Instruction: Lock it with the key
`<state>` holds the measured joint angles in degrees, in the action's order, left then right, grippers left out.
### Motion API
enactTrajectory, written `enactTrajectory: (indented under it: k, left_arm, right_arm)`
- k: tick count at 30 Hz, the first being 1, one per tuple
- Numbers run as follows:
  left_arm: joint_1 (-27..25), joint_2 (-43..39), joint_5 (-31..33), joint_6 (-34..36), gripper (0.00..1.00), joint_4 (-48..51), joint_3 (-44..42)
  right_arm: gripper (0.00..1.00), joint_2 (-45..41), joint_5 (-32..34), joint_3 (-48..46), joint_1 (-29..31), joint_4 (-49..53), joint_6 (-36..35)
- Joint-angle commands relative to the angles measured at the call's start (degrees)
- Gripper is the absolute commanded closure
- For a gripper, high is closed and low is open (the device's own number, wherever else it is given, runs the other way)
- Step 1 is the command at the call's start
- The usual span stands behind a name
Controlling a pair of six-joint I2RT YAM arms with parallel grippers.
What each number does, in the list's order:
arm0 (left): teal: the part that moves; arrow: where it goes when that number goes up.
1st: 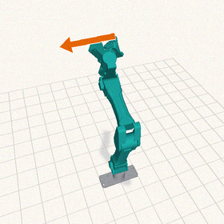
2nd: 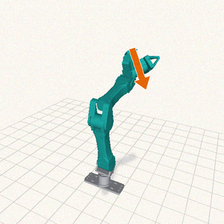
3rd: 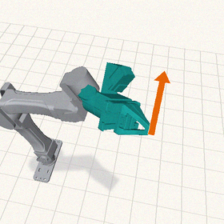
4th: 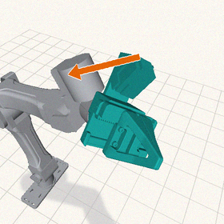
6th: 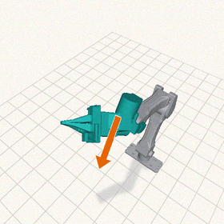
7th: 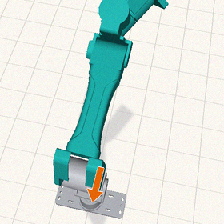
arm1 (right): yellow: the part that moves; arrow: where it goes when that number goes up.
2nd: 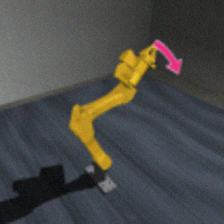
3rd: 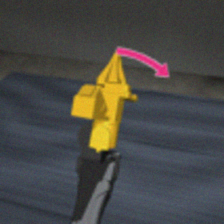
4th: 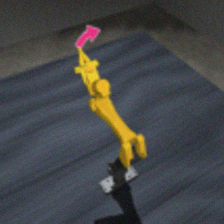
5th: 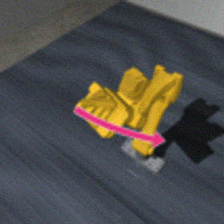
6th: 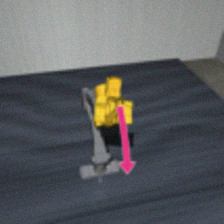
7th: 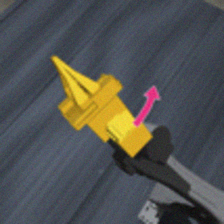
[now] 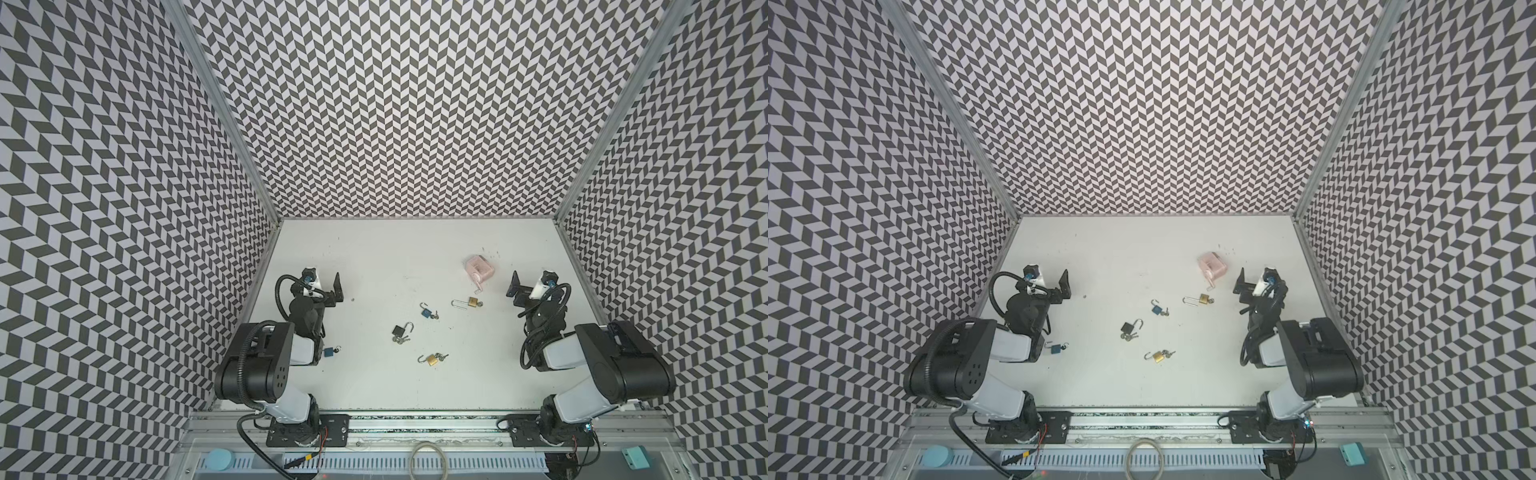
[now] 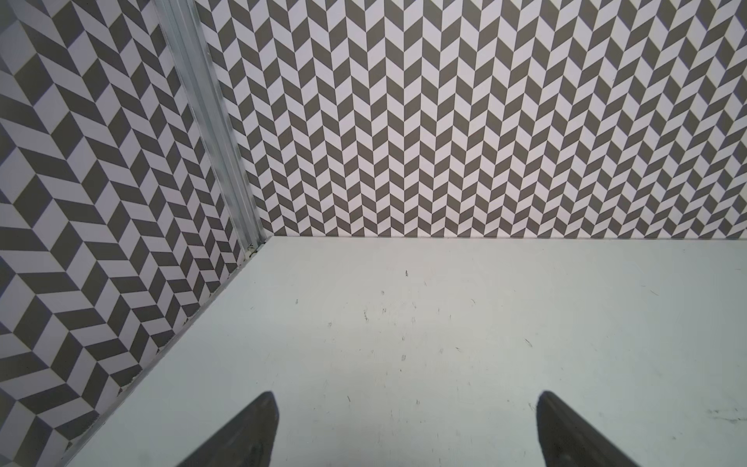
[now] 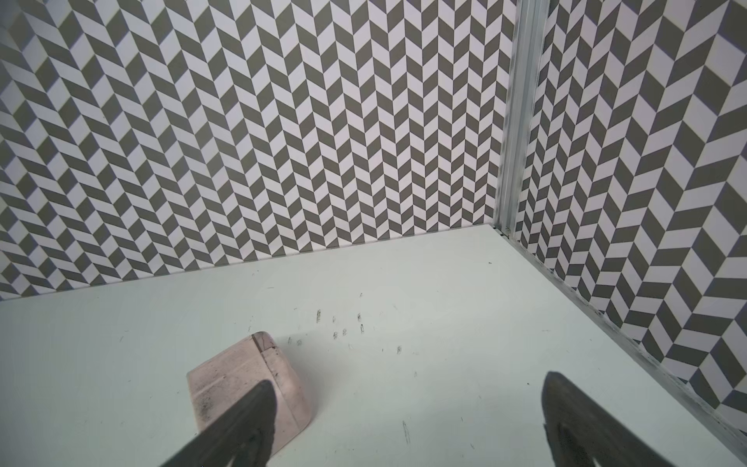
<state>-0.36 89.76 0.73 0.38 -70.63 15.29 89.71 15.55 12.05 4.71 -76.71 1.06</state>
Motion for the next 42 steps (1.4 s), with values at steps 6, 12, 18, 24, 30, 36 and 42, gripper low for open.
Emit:
enactTrajectory:
  k: [6, 12, 18, 24, 30, 36, 42]
  left_arm:
    - [0.2, -0.5, -0.7, 0.0, 0.01, -0.8, -0.3]
    - [0.3, -0.5, -1.1, 0.0, 0.01, -0.8, -0.3]
    - [0.4, -0.5, -1.2, -0.1, 0.01, -0.8, -0.3]
    - [0.1, -0.7, -0.6, 0.2, 0.01, -1.2, -0.6]
    - [-8.4, -8.2, 11.4, 6.5, 0.01, -7.3, -7.3]
    - [-18.3, -18.1, 29.9, 5.1, 0.01, 4.4, -4.8]
    - [-24.2, -25.4, 37.8, -7.9, 0.01, 27.8, 5.6]
  right_arm:
    - [0.01, 0.5, -0.2, -0.3, 0.1, -3.0, -0.2]
    - [0.01, 0.5, -0.2, -0.3, 0.0, -3.0, -0.1]
    - [0.01, 0.5, -0.3, -0.3, 0.0, -2.9, -0.2]
    - [0.01, 0.5, -0.2, -0.3, 0.0, -3.0, -0.2]
    - [0.01, -3.0, -1.9, -2.6, 0.3, -4.6, -1.5]
    - [0.01, -13.4, 2.8, -1.8, 1.0, 6.0, -0.4]
    - [0.01, -25.3, 3.5, 2.4, 0.5, 20.5, 8.7]
